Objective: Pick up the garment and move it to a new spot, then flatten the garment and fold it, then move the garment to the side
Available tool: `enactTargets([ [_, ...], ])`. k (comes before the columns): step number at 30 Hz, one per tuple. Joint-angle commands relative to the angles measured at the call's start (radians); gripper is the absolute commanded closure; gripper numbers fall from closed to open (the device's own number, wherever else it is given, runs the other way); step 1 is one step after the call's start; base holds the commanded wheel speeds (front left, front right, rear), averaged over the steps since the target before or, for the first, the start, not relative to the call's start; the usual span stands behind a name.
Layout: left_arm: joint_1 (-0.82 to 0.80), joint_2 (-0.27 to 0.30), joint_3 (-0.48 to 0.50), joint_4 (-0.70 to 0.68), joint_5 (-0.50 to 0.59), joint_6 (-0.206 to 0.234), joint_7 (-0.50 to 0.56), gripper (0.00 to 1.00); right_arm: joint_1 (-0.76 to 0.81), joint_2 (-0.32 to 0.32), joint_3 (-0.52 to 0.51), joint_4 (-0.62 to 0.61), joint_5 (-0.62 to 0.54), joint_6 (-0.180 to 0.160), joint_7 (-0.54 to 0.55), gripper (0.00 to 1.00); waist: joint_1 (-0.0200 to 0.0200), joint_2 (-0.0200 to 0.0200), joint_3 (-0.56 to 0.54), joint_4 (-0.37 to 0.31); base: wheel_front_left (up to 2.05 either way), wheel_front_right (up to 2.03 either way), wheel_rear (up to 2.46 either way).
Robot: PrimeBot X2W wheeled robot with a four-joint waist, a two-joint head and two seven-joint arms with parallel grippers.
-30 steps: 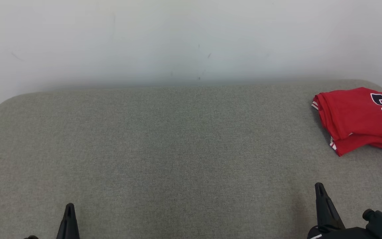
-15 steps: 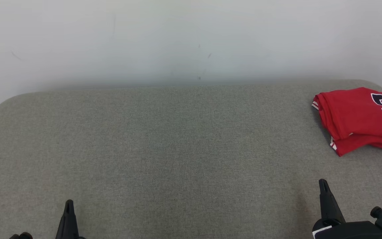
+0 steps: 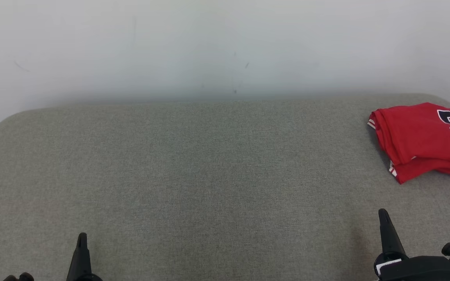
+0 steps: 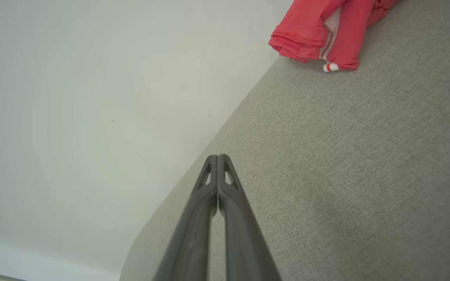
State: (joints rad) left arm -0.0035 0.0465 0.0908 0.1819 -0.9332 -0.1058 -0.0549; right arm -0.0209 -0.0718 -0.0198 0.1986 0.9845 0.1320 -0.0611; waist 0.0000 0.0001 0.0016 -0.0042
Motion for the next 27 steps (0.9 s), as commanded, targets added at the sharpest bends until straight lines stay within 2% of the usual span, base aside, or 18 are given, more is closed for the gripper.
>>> enactTargets([
  [1, -0.026, 0.004, 0.003, -0.004, -0.037, -0.006, 0.007, 1.00, -0.021, -0.006, -0.006, -0.008, 0.035, -0.001, 0.008, 1.00, 0.0000, -0.0001, 0.000, 0.000, 0.00, 0.00, 0.00],
  [27, -0.064, 0.005, 0.013, 0.025, -0.313, -0.015, 0.078, 1.00, -0.049, -0.001, -0.036, 0.016, 0.299, -0.001, 0.072, 1.00, 0.0000, -0.0001, 0.001, 0.002, 0.00, 0.00, 0.00],
])
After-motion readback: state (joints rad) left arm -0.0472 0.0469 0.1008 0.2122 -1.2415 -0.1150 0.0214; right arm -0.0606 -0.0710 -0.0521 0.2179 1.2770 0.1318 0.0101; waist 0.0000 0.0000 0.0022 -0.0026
